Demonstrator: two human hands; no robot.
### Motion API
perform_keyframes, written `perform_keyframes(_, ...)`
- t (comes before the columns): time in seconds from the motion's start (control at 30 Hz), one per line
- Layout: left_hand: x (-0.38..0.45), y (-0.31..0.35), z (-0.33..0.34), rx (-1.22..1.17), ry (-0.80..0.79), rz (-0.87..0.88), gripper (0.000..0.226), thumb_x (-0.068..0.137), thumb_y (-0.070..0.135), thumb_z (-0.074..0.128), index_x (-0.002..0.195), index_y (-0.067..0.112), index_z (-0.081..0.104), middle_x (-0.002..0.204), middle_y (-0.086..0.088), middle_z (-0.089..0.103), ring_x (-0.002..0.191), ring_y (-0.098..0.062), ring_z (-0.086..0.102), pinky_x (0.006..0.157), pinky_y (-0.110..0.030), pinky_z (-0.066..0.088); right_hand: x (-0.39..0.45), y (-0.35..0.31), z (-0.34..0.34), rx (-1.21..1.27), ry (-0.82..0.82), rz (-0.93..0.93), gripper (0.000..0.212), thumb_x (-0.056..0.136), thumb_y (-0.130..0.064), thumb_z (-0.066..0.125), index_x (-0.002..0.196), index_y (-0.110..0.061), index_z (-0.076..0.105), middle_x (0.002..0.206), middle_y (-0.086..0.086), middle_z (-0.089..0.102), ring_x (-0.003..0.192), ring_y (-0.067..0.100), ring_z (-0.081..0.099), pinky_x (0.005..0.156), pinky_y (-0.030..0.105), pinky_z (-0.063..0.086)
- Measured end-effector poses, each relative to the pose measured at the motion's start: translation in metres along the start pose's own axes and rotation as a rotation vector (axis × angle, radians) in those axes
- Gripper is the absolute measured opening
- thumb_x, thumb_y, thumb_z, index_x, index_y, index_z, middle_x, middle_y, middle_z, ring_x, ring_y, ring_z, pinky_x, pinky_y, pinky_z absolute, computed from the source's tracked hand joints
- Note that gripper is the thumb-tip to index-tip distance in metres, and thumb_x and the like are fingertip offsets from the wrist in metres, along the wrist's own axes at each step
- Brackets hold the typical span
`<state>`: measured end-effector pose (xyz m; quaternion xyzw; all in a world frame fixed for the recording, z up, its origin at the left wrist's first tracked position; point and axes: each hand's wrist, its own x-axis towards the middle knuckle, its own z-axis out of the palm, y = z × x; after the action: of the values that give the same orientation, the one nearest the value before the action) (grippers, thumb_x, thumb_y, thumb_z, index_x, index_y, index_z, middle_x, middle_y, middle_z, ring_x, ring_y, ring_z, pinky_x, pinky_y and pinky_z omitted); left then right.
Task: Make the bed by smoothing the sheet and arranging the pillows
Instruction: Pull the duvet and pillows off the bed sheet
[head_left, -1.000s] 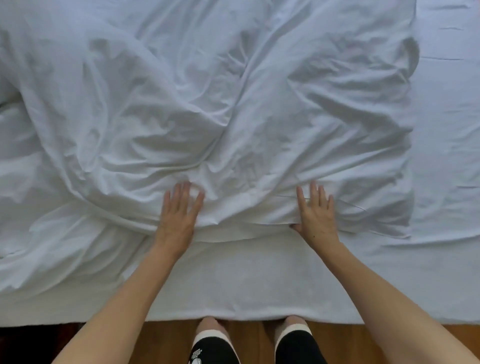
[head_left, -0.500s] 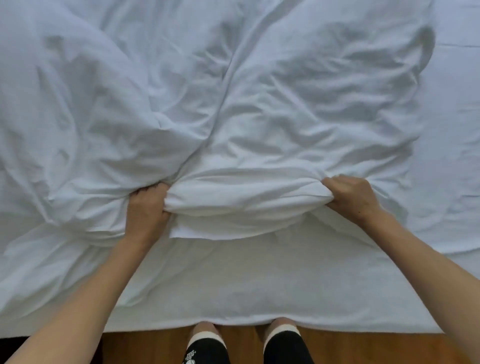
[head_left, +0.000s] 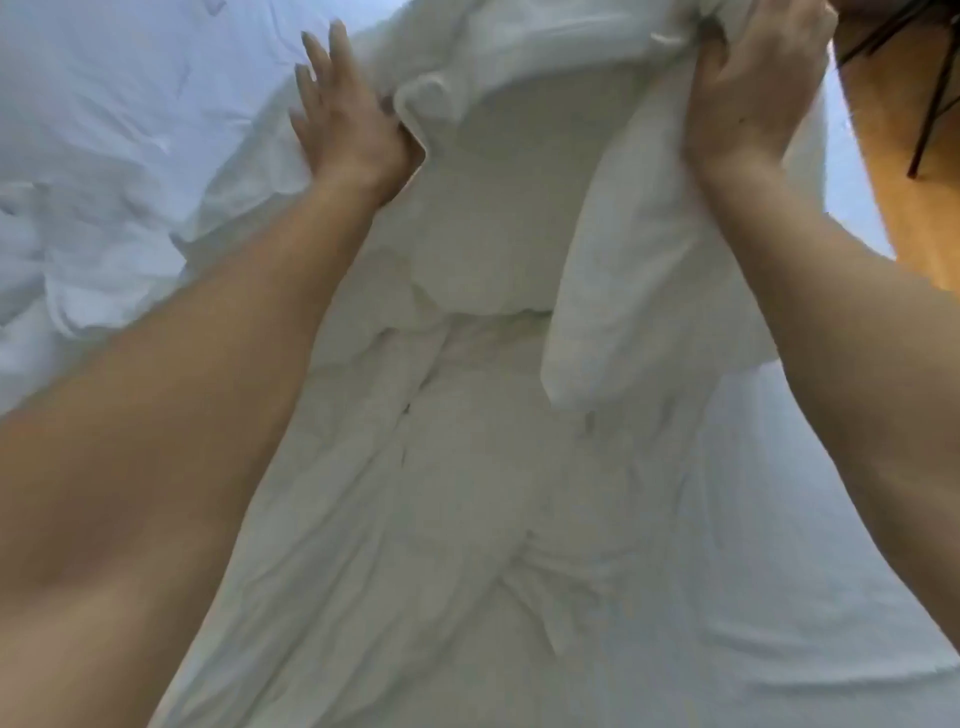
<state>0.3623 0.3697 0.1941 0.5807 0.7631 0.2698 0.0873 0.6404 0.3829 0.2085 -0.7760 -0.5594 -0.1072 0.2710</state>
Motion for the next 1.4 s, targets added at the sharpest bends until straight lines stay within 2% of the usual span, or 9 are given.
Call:
perform_keyframes(0.13,-0.017,0.005,0.027,0.345,-0.168,0.093,0.093,0.087,0.038,0.053,0.151,0.007,-0.006,0.158,-0.021,-0.009,0.147,-0.034,-0.005,0.117,-0.049,0.0,-0.043,-0.016,0.042,-0.166,-0.394,-0.214,0.09,0.09,-0.051,0.052,0.154,-0.013,0.001,0.159,0.022,0.001,0.148,0.035,-0.002,0.117,0.052,0.0)
perform_keyframes(0.3,-0.13,-0.054,0.098,0.256,-0.209,0.436,0.079,0.077,0.015,0.062,0.148,0.007,0.029,0.153,-0.029,0.018,0.14,-0.044,0.022,0.114,-0.052,0.018,-0.18,0.045,0.102,-0.07,-0.653,-0.191,0.081,0.092,-0.049,0.054,0.154,-0.015,0.013,0.157,0.024,0.011,0.146,0.038,0.008,0.118,0.053,0.008)
perform_keyframes(0.57,-0.366,-0.16,0.161,0.215,-0.65,0.502,0.066,0.076,0.02,0.065,0.136,0.01,0.041,0.142,-0.026,0.04,0.129,-0.04,0.04,0.102,-0.052,0.041,-0.429,0.142,0.094,0.121,-0.827,0.831,0.115,0.075,-0.059,0.071,0.154,-0.012,0.003,0.157,0.019,0.017,0.144,0.033,0.02,0.112,0.045,0.026)
perform_keyframes(0.67,-0.425,-0.168,0.171,0.185,-0.745,0.689,0.057,0.077,0.02,0.047,0.134,0.013,0.044,0.141,-0.021,0.045,0.13,-0.034,0.037,0.103,-0.049,0.039,-0.464,0.139,0.1,0.193,-0.754,0.951,0.121,0.068,-0.058,0.077,0.154,-0.012,0.005,0.154,0.018,0.026,0.14,0.034,0.027,0.112,0.044,0.029)
perform_keyframes(0.83,-0.469,-0.162,0.18,0.187,-0.839,0.589,0.079,0.07,0.016,0.071,0.141,0.012,0.035,0.145,-0.025,0.039,0.136,-0.035,0.037,0.11,-0.047,0.033,-0.468,0.135,0.116,0.062,-0.577,1.308,0.129,0.065,-0.06,0.078,0.153,-0.016,-0.005,0.152,0.021,0.019,0.13,0.04,0.032,0.103,0.047,0.033)
perform_keyframes(1.0,-0.47,-0.177,0.177,0.253,-0.798,0.609,0.083,0.069,0.008,0.067,0.143,0.013,0.032,0.145,-0.024,0.038,0.135,-0.036,0.038,0.109,-0.046,0.035,-0.477,0.134,0.117,0.222,-0.698,1.102,0.123,0.07,-0.054,0.077,0.153,-0.02,-0.007,0.141,0.02,0.04,0.124,0.037,0.045,0.097,0.042,0.042)
perform_keyframes(1.1,-0.472,-0.193,0.167,0.33,-0.784,0.562,0.085,0.067,0.012,0.072,0.144,0.012,0.036,0.148,-0.022,0.035,0.136,-0.034,0.036,0.109,-0.046,0.034,-0.474,0.136,0.106,0.294,-0.784,0.96,0.097,0.086,-0.031,0.068,0.154,-0.027,-0.001,0.111,0.013,0.061,0.102,0.033,0.06,0.081,0.035,0.046)
perform_keyframes(1.23,-0.48,-0.186,0.143,0.349,-0.771,0.55,0.099,0.066,0.027,0.08,0.148,0.014,0.027,0.147,-0.022,0.035,0.133,-0.036,0.04,0.105,-0.047,0.037,-0.465,0.151,0.07,0.349,-0.889,0.736,0.073,0.091,-0.018,0.051,0.154,-0.029,0.014,0.076,0.008,0.053,0.074,0.026,0.055,0.065,0.031,0.042)
perform_keyframes(1.4,-0.513,-0.152,0.113,0.311,-0.756,0.56,0.109,0.07,0.038,0.08,0.151,0.015,0.01,0.153,-0.024,0.022,0.14,-0.036,0.029,0.112,-0.047,0.032,-0.443,0.194,-0.033,0.321,-0.953,0.629,0.064,0.088,-0.014,0.05,0.149,-0.026,0.033,0.088,0.005,0.056,0.081,0.024,0.052,0.07,0.03,0.04)
